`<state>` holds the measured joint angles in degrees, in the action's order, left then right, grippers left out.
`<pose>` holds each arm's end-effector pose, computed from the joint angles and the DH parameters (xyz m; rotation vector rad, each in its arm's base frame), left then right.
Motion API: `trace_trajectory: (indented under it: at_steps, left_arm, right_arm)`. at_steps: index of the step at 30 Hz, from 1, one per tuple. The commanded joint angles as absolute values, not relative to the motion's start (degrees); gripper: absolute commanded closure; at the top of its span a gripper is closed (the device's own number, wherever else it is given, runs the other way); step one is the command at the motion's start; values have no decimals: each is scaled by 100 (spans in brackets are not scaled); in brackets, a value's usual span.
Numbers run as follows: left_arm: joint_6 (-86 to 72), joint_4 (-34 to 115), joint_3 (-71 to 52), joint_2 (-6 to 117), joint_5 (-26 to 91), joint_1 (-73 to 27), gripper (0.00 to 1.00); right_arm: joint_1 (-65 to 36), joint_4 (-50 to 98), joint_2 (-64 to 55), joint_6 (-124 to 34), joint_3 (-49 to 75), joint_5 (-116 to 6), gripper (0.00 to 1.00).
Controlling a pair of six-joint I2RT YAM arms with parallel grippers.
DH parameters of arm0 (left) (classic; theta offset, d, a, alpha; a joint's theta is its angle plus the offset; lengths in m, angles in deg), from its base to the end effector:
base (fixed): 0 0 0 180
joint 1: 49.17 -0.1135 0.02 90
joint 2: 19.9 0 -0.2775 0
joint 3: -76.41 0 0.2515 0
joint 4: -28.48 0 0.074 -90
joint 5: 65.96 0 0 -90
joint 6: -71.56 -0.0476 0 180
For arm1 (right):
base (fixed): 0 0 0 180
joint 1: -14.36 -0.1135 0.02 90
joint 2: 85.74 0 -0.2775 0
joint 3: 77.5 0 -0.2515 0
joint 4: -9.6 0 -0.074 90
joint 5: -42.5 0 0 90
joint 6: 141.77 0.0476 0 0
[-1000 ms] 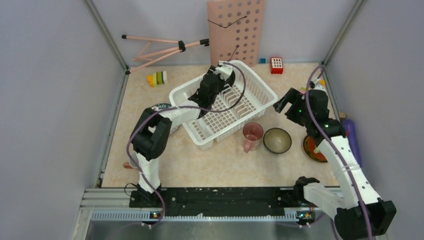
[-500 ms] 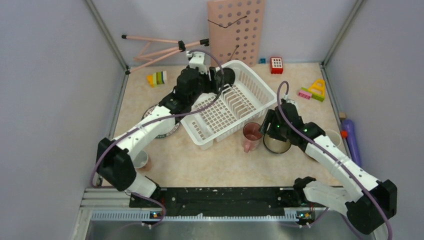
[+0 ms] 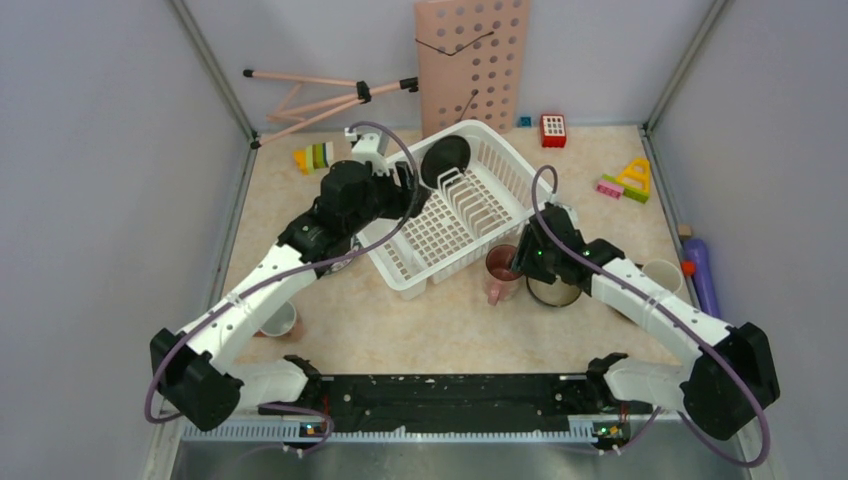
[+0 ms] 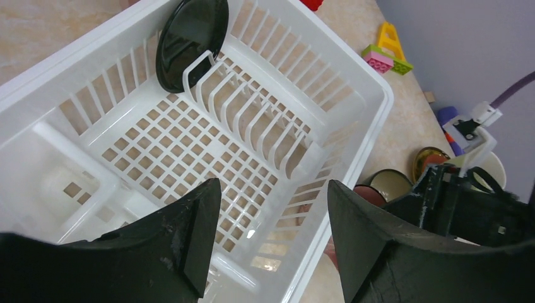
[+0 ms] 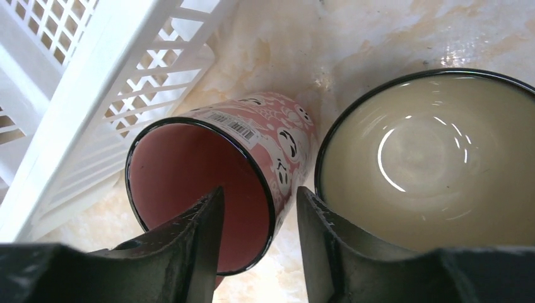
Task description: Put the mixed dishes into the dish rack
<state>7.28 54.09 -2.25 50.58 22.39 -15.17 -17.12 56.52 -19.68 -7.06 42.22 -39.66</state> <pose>0.2430 -0.1623 0.3744 0.1192 1.9297 -0.6825 0.2004 0.1151 0.2454 0.3483 2.4970 0.3889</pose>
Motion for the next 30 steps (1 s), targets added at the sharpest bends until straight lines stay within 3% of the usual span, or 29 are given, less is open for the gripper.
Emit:
trace_trajectory:
  at_steps: [1,6,7,12,13,22,30]
  left_arm:
    - [915,5463,-188,4746,2612,-1565,32]
    - [1056,5426,-151,4720,2629,-1584,33]
    - [1083,5398,-157,4740,2673,-1585,33]
    - [1243,5413,-250,4847,2998,-1581,34]
    - [1287,5414,-251,4844,3076,-1582,34]
    - [2034,4896,-3,4878,4313,-1585,35]
    - [3070,3853,466,4939,5388,-1578,35]
  right_arm:
    - [-1798,5260,-1871,-555,4341,-4033,59]
    - [-1798,5111,-1795,-390,4431,-4246,66]
    - [-1794,5121,-1791,-387,4431,-4248,75]
    - [-1798,5432,-1977,-539,4232,-4105,88]
    - [-1798,5534,-2071,-571,4157,-4008,100]
    - [-1798,6469,-2741,-938,3480,-3621,100]
    - [-1789,6263,-3488,-1691,2851,-3338,100]
